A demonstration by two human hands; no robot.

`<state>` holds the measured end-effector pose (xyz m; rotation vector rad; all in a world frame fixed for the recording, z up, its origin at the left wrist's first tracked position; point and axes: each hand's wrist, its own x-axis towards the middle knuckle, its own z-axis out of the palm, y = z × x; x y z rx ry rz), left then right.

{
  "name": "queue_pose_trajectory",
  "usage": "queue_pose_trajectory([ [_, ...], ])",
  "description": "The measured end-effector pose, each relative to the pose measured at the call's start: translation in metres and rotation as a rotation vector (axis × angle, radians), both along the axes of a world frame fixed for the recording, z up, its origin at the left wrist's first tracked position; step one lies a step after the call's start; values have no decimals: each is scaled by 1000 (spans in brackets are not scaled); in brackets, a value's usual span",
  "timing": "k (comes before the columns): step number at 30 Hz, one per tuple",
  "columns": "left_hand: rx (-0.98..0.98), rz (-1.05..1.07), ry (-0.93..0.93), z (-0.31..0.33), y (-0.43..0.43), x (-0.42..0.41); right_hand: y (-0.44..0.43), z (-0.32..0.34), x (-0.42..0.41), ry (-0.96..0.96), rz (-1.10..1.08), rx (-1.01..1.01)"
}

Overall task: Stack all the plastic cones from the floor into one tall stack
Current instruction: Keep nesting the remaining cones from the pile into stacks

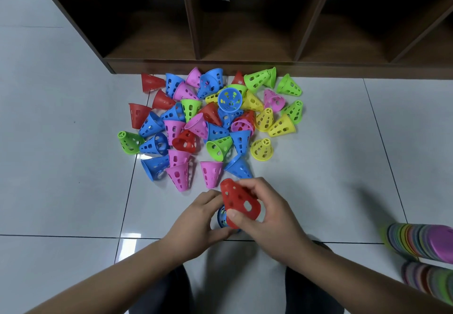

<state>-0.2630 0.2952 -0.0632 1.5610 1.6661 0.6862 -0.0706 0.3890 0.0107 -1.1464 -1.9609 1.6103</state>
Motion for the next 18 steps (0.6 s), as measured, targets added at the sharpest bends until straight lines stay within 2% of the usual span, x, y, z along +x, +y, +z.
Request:
queue_pose_trajectory([
  [5, -53, 58, -5, -8, -7, -4, -7, -26, 7, -220, 157, 192],
  [13, -121, 65, -61, -18, -10, -7, 4, -59, 12, -376, 443, 503],
  [18, -129, 75, -50, -21, -9, -11, 17, -65, 19, -413, 376, 623],
])
